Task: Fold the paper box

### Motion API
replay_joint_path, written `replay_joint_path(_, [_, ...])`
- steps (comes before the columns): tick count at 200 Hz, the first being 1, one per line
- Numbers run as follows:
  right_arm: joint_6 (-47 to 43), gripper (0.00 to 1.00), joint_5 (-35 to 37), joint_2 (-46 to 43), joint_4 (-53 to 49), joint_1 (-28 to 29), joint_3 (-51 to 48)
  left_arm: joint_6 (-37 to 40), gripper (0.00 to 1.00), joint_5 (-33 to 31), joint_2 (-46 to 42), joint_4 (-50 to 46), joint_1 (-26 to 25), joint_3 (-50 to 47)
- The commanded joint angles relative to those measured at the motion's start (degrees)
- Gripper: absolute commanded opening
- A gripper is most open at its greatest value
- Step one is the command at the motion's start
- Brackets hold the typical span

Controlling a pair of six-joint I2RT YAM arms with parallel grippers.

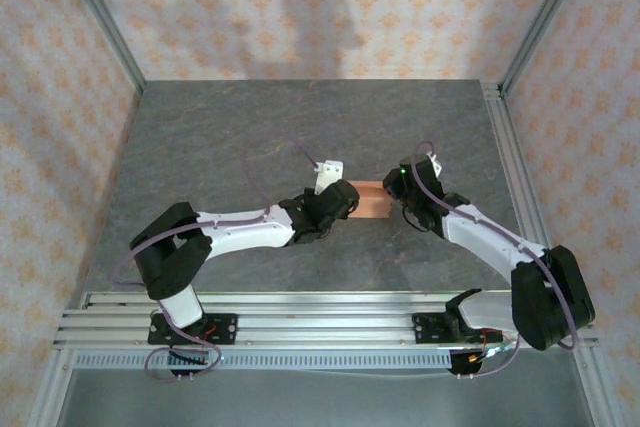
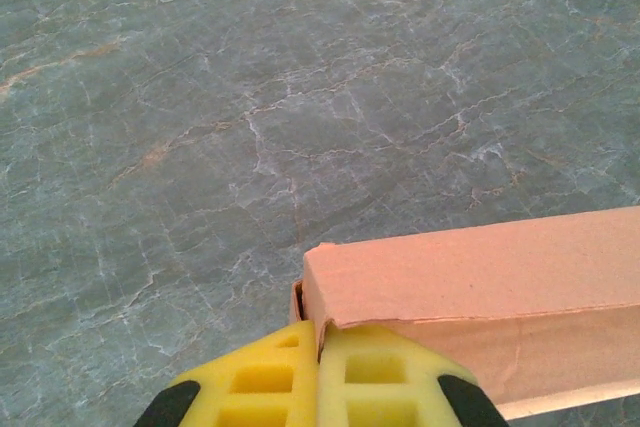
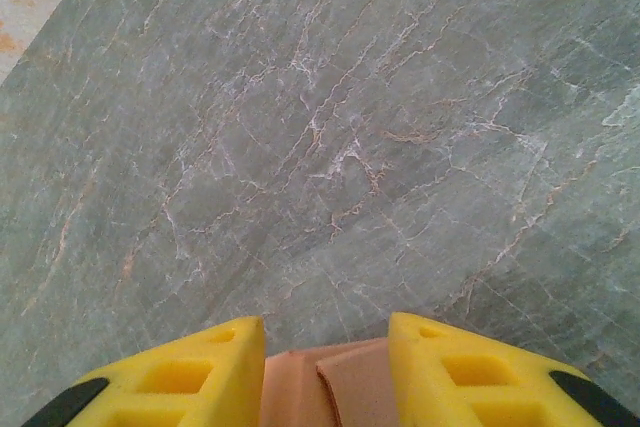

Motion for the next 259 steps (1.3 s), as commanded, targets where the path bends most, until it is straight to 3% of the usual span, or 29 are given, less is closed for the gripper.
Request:
replay_joint_path(1, [1.34, 0.36, -0.49, 2.68, -0.04, -0.34, -2.38, -0.81, 0.00, -0.70, 1.22, -6.65, -0.52, 0.25])
replay_joint_path(21, [1.48, 0.36, -0.18, 3.13, 0.60, -0.36, -2.51, -0.91, 0.04, -0.55, 0.64, -7.54, -0.47, 0.54])
replay_joint_path(68, [1.56, 0.36, 0.34, 3.68, 1.29, -0.32, -2.94, -0.40, 0.28, 0.41, -1.21, -10.89, -0.50, 2.36])
replay_joint_path(153, [1.91, 0.36, -0.06, 5.56, 2.51, -0.36, -3.39, 0.24, 0.37, 1.79, -3.94, -15.94, -0.49, 4.85])
replay_joint_path(162, [1.92, 0.36, 0.09, 5.65, 2.62, -0.36, -3.51, 0.13, 0.45, 2.02, -4.15, -16.02, -0.49, 4.68])
replay_joint_path(210, [2.19, 0.36, 0.61, 6.22, 3.85, -0.35, -4.60, 0.46, 0.48, 3.46, -6.31, -15.40, -0.51, 3.57])
replay_joint_path(218, [2.18, 0.36, 0.74, 6.25, 4.10, -0.36, -4.79, 0.48, 0.59, 3.78, -6.81, -15.43, -0.50, 3.39])
replay_joint_path(259, [2.76, 0.36, 1.03, 5.85, 5.98, -0.31, -6.48, 0.57, 0.64, 5.62, -11.72, -11.67, -0.54, -1.00])
